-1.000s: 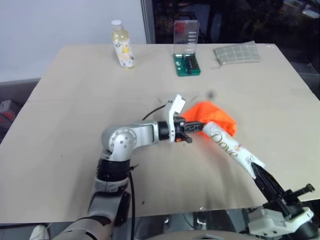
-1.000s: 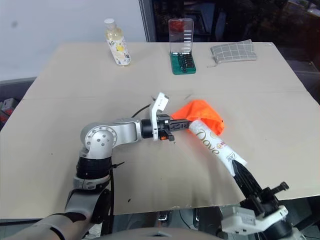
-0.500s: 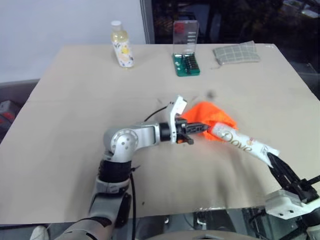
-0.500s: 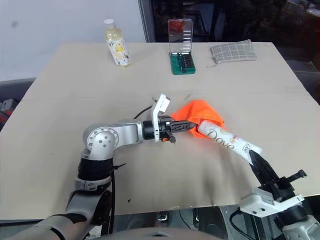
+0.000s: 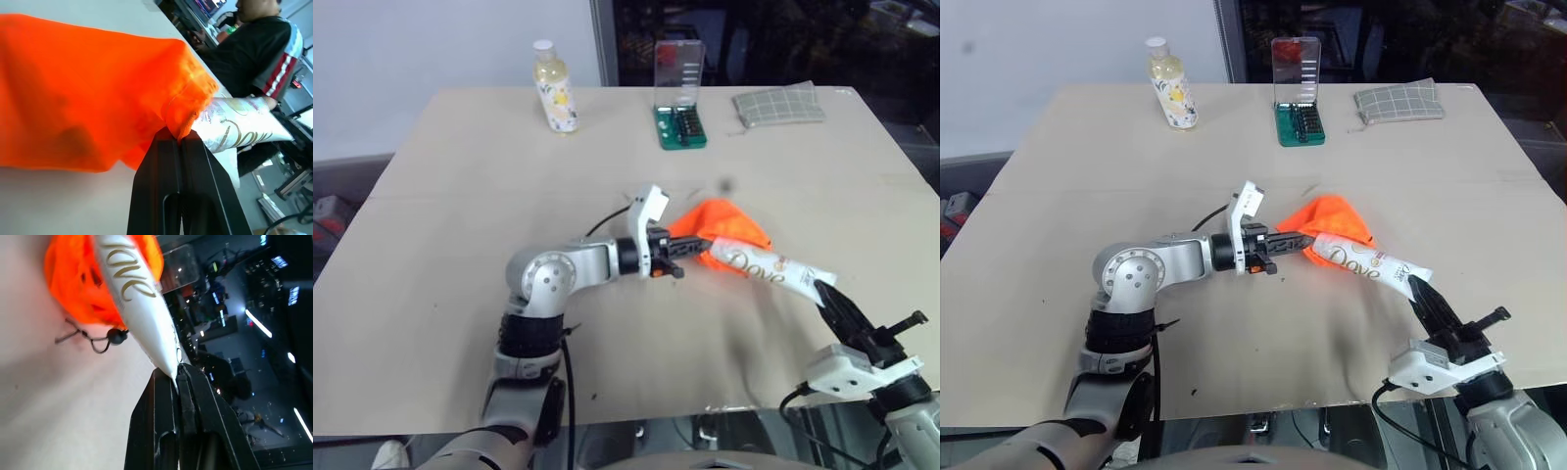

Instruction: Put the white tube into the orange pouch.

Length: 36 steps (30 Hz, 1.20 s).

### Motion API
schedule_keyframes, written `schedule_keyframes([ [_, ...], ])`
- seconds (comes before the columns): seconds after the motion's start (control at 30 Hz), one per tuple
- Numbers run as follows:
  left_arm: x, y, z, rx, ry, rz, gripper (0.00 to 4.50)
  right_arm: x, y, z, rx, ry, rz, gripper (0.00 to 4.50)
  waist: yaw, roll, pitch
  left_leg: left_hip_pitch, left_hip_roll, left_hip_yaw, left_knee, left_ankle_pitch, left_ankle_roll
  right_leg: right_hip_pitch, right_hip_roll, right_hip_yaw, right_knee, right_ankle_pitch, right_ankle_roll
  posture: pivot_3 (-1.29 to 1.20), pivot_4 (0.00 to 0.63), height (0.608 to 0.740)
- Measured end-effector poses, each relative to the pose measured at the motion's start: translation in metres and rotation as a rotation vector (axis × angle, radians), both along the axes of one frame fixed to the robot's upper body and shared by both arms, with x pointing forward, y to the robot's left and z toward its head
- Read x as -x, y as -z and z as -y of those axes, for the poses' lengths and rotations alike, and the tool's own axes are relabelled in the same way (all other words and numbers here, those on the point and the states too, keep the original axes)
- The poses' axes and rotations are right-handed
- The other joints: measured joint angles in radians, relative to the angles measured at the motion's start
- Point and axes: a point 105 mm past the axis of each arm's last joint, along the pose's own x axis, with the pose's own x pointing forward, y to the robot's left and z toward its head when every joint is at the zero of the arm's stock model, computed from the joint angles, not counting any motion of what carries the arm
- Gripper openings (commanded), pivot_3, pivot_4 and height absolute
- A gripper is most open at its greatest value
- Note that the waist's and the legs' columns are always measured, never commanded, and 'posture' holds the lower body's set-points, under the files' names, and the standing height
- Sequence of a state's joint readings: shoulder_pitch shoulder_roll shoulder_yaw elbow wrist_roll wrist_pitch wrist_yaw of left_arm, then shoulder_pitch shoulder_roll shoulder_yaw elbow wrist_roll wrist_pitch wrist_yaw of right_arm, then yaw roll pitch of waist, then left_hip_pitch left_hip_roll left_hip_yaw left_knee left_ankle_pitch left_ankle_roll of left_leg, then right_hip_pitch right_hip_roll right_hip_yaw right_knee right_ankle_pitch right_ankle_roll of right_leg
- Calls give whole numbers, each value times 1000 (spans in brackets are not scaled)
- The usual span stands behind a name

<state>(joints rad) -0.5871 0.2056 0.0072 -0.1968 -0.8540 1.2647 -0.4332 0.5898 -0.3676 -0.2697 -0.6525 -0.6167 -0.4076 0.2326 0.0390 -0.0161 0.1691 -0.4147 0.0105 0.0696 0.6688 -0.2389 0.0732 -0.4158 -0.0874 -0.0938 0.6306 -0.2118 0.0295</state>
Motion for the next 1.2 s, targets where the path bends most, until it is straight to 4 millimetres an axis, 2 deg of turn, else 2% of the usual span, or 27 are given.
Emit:
schedule_keyframes([
  [0.23,7,0,10,16,46,-7,0,-5,-3,10,5,60,9,42,0,0,0,0,0,0,0,0,0,0,0,0,1,0,0,0,150,740],
  [0.47,7,-1,10,15,47,-3,0,-5,-2,13,-13,89,5,42,-2,0,0,1,0,0,1,0,0,0,0,0,2,0,0,0,150,740],
  [0.57,7,-1,10,15,47,-3,0,-5,-2,7,-18,68,5,42,-2,0,0,1,0,0,1,0,0,0,0,0,2,0,0,0,150,740],
  [0.73,7,-1,11,15,51,-3,0,-7,4,-32,-39,-41,-15,42,-3,0,0,1,0,0,1,0,0,0,0,1,3,0,0,0,150,740],
  [0.83,8,-1,13,13,56,-3,0,-10,9,-46,-17,-80,-36,42,-3,0,0,1,0,0,1,0,0,0,0,1,3,0,0,0,150,740],
  [1.07,8,-4,16,8,66,13,0,-3,16,-58,42,-131,-109,42,-1,0,0,1,0,0,1,0,-1,0,0,0,3,0,0,0,150,740],
  [1.2,8,-5,17,8,72,17,0,-11,19,-44,-30,-3,-147,42,-1,0,0,1,0,0,2,0,-1,0,0,0,3,0,0,0,150,740],
])
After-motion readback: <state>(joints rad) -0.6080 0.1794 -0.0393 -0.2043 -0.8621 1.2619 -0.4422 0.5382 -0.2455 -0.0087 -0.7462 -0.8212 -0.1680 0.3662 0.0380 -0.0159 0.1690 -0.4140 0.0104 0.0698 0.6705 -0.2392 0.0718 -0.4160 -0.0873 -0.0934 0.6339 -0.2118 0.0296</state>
